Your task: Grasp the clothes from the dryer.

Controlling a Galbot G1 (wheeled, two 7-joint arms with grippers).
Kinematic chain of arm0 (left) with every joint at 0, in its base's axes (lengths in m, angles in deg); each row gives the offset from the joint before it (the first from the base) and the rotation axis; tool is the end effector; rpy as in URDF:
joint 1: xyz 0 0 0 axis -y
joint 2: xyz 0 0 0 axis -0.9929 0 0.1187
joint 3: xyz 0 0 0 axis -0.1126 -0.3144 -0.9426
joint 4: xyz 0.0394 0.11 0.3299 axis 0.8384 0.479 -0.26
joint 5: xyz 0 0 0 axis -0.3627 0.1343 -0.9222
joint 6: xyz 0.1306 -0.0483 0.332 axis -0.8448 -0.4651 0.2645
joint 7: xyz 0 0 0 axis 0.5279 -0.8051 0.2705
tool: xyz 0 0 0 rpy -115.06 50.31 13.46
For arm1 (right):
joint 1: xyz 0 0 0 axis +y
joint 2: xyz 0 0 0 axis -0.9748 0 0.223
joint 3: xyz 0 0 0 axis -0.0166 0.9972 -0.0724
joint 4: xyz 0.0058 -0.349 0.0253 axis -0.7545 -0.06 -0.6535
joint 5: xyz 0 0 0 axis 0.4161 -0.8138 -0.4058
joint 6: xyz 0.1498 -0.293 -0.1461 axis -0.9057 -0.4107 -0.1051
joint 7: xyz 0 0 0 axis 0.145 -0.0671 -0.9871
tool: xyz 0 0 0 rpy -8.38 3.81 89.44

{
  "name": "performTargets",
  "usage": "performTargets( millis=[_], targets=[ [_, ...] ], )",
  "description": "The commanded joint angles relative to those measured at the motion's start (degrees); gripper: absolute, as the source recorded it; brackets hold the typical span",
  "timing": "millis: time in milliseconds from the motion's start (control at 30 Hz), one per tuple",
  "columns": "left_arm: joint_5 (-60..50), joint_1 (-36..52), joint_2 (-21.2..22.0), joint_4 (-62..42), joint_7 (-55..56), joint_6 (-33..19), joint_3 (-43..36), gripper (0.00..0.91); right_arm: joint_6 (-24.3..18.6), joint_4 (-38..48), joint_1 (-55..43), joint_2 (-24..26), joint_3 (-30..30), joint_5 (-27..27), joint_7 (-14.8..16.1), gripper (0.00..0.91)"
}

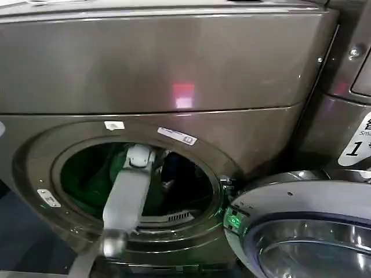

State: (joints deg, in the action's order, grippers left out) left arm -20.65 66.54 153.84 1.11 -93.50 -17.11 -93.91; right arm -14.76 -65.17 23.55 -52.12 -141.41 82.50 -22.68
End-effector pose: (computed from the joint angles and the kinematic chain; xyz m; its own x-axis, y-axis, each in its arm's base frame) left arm 0.6530 -0.0132 -0.2043 -0.6255 0.3371 0.7036 0.7564 0.4830 0.4410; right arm -0.0577 -0.4311 0.0773 -0.3732 0.7145 -0.5918 0.8975 0.4397 -0.0351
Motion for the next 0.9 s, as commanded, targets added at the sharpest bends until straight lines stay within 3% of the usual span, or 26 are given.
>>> performTargets(
  millis=[33,367,900],
  targets=[
    [-16.0,8.6,0.0,-10.7,-14.0,-4.2,-8.0,0.907,-0.1,0.1,-0.1,-0.1,-0.2,-0.1,0.0,0.907],
    [-18.4,12.3,0.7,-17.2,-19.5,-8.9,-17.5,0.907,-0.2,0.6,-0.3,-0.1,-0.2,-0.1,0.1,0.907],
    [-19.0,10.8,1.5,-20.1,-19.9,-8.5,-21.4,0.907,-0.5,0.8,-0.5,0.0,0.4,-0.2,0.3,0.907]
  ],
)
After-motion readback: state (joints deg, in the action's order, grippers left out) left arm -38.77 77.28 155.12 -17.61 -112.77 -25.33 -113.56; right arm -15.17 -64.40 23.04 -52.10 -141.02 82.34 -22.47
